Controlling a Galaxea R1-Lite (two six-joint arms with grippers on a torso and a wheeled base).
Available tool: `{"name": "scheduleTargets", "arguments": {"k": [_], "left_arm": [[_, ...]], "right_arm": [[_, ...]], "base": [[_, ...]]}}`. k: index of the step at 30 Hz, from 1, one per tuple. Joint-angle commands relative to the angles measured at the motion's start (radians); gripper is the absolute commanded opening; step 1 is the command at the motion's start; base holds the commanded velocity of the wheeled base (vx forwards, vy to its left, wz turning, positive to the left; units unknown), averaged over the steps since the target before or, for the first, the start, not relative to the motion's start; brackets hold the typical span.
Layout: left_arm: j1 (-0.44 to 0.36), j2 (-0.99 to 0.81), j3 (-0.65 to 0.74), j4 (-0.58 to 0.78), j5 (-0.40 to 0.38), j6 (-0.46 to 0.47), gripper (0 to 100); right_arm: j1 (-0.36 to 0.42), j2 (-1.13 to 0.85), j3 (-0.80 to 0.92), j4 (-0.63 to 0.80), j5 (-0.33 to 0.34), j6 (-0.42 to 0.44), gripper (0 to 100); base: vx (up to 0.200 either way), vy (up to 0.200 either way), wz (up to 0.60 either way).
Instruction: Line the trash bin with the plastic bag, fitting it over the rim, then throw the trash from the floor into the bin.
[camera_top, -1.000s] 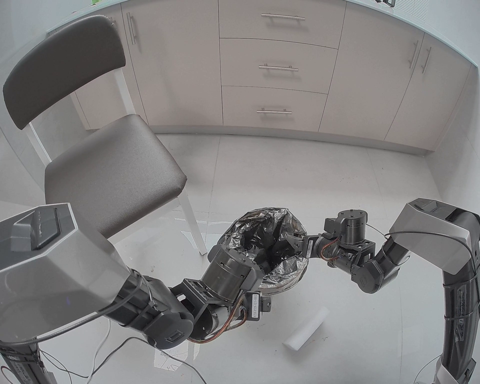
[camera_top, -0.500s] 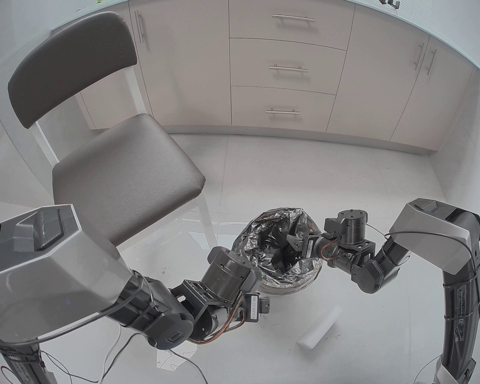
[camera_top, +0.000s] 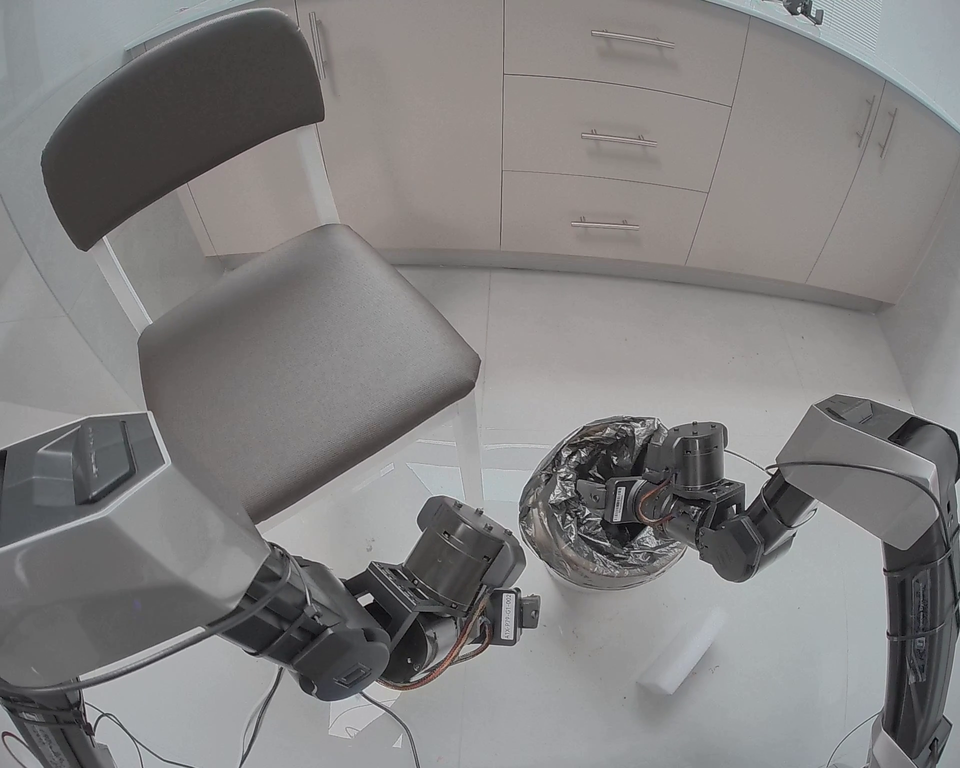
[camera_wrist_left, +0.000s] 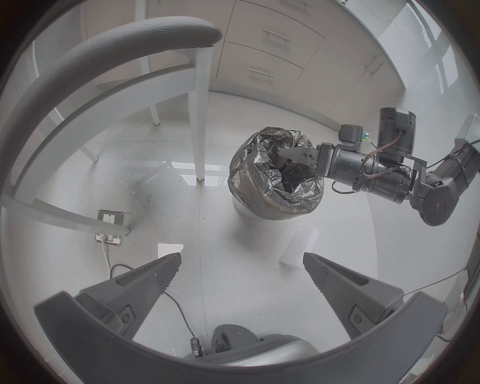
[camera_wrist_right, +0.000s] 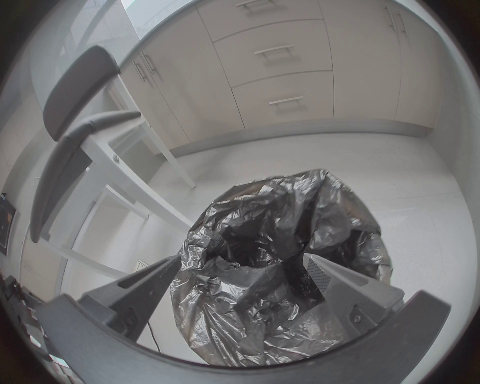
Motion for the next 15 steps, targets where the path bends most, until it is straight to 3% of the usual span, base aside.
{"name": "scheduleTargets", "arguments": {"k": [1,6,8,10,12,13,15], "left_arm": [[0.008,-0.01,-0.003,-0.012,0.003,-0.006,100],[0.022,-0.093,0.025,-0.028,-0.046,-0.011,100],[0.036,-0.165,0.062,-0.029,-0.138,-0.011,100],[0.059,-0.211,0.083,-0.029,-0.207,-0.009,100],[0.07,-0.222,0.088,-0.029,-0.229,-0.009,100],[0.1,-0.243,0.095,-0.029,-0.267,-0.003,100],[0.119,-0.242,0.095,-0.029,-0.273,-0.003,100]], "right_arm": [[-0.042,-0.001,-0.097,0.106,-0.091,0.019,100],[-0.059,-0.124,-0.099,0.224,-0.111,0.101,100],[-0.061,-0.219,-0.065,0.313,-0.117,0.154,100],[-0.079,-0.27,-0.03,0.344,-0.126,0.157,100],[-0.088,-0.288,-0.016,0.35,-0.131,0.155,100],[-0.108,-0.326,0.028,0.37,-0.159,0.155,100],[-0.134,-0.348,0.067,0.421,-0.208,0.155,100]], "base": [[0.0,0.0,0.0],[0.0,0.0,0.0],[0.0,0.0,0.0],[0.0,0.0,0.0],[0.0,0.0,0.0],[0.0,0.0,0.0],[0.0,0.0,0.0]]}}
